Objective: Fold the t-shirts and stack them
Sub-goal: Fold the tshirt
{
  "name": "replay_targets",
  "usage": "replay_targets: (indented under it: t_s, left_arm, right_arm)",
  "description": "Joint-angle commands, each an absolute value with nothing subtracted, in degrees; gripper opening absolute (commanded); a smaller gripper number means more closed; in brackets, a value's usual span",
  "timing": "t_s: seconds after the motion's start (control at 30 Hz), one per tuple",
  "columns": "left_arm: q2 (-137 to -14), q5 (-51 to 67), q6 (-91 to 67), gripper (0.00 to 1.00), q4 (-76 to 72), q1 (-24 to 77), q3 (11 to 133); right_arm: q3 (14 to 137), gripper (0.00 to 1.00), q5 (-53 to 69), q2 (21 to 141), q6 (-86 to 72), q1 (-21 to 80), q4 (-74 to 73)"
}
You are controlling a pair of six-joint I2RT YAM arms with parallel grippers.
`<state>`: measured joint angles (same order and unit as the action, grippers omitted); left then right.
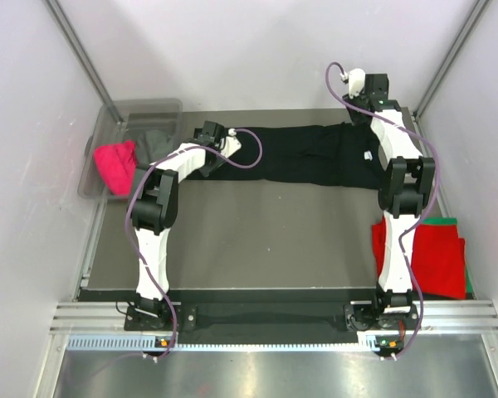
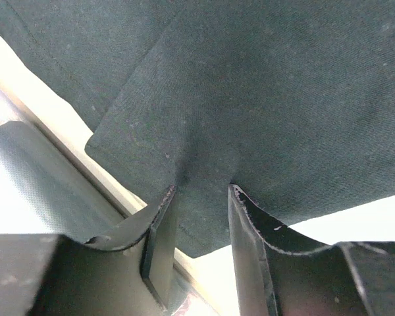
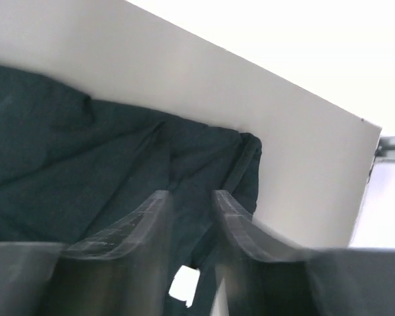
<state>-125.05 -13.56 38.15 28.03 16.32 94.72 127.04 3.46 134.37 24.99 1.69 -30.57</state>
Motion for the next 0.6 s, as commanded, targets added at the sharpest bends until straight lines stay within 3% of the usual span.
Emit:
replay_targets:
  t_s: [0.0, 0.13, 0.33, 0.57]
  left_arm:
    - [-125.51, -13.27, 36.56, 0.41, 26.37, 16.08, 94.92]
    - [-125.25, -13.10, 35.77, 0.41, 26.37, 16.08, 94.22]
    - [-125.07, -12.31, 34.81, 0.41, 25.75, 15.82, 93.25]
    - [-124.72, -11.52, 33.40, 0.40, 26.10, 15.91, 93.25]
  right_arm:
    - [121.94, 0.41, 1.40, 128.26, 22.50, 1.41, -25.94]
    - [109.63, 0.46, 7.36, 119.19, 24.07, 1.49, -22.14]
    - [107.33, 0.45, 19.41, 119.79, 25.74, 2.11, -34.18]
    - [109.59, 0.46, 22.59, 122.95, 25.58, 3.16, -35.94]
